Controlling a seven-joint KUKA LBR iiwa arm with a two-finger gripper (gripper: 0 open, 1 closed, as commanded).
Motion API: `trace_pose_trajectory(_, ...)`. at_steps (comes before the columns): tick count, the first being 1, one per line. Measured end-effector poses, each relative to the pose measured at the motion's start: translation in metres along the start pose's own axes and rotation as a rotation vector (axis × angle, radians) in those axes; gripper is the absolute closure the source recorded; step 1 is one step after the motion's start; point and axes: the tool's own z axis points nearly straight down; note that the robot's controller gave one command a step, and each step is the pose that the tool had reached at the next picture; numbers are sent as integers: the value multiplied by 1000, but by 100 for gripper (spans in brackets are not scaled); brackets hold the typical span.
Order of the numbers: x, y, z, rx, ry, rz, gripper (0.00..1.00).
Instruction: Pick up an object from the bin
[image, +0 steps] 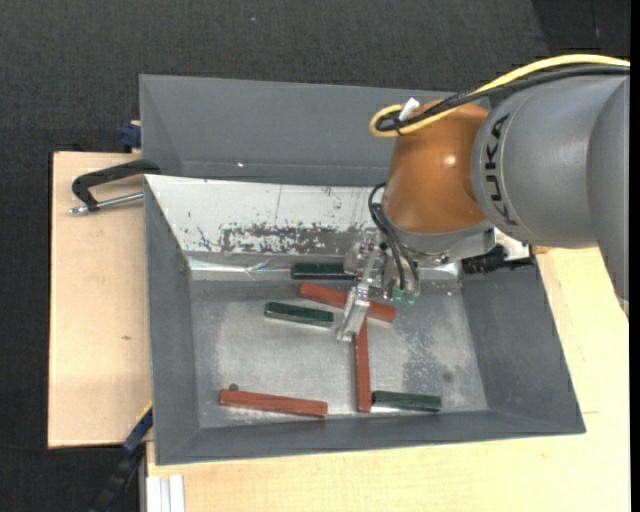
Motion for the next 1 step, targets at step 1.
trace_pose_trajectory(1,-16,-10,77,0,-3,233,100)
